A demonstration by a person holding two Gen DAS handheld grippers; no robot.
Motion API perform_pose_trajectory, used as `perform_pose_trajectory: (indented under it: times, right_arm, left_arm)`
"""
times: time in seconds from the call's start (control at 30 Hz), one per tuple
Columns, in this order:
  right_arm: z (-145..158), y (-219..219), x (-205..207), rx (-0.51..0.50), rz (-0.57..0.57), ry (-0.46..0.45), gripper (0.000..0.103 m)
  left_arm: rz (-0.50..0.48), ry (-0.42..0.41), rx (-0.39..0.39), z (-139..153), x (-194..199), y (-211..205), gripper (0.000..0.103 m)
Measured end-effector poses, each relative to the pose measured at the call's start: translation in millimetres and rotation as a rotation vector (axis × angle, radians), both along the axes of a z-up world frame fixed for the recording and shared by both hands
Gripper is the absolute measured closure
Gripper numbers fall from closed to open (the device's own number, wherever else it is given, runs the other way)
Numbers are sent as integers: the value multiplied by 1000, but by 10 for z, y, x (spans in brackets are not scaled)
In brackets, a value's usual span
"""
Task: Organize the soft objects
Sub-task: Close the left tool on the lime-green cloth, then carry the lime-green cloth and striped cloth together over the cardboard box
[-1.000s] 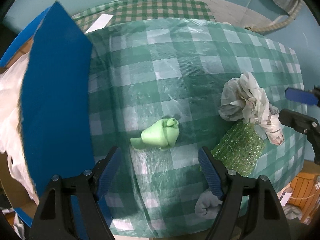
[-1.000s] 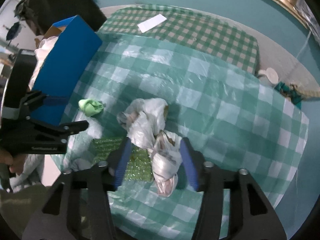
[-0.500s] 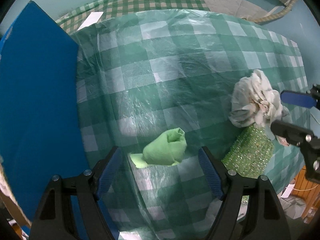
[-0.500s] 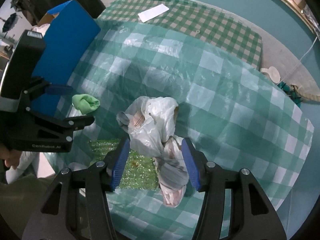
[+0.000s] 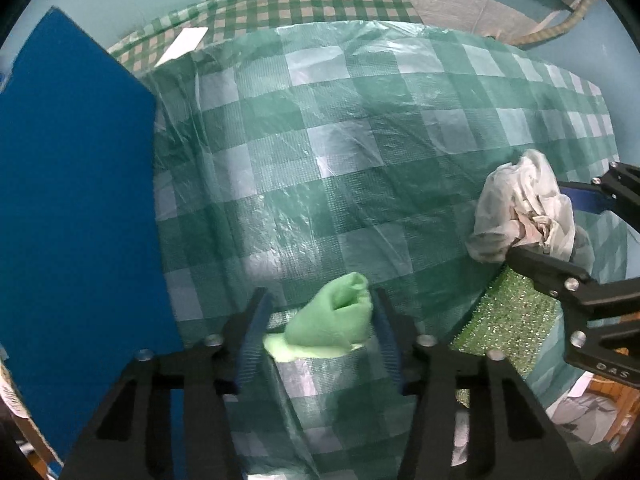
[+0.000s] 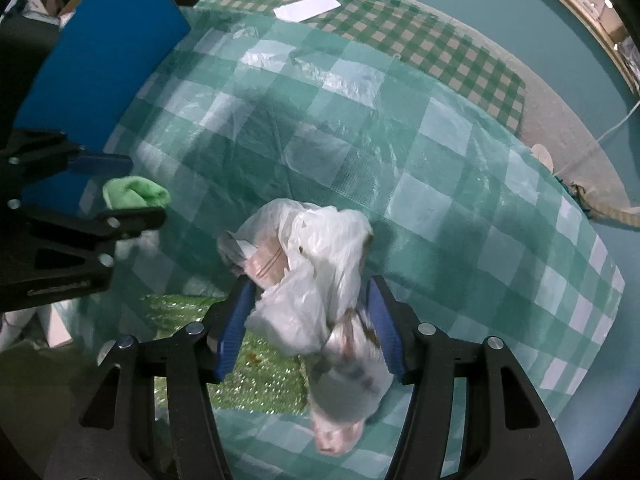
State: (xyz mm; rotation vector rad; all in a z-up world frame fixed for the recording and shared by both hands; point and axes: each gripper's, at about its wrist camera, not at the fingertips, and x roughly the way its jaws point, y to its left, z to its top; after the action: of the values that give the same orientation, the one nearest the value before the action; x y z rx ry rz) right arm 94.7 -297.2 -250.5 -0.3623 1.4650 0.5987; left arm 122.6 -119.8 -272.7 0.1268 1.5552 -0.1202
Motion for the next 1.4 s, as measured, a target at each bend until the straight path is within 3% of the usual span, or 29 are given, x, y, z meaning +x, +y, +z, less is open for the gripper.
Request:
perform_pose_trajectory:
  times: [0.07, 0.2, 0.37, 0.53, 1.0, 1.4]
  right_arm:
    - [-77, 14, -6, -22, 11, 11, 42]
    - [-80, 40, -55, -37, 42, -26, 43]
    - [-47, -19, -48, -47, 22, -31, 75]
    - [25, -105, -30, -33, 2, -34, 81]
    - [335, -265, -150, -4, -54, -55, 82]
    - [800, -373, -243, 49, -83, -90, 83]
  left_arm:
    - [-8, -2, 3, 10, 9, 2, 64]
    - [8, 8, 0, 36, -32, -16, 66]
    - [33, 11, 5, 53, -79, 58, 68]
    - [44, -2, 1, 136, -157, 64, 68]
    - [70, -52, -25, 512, -347, 14, 68]
    - [106, -89, -49, 888, -682, -58, 68]
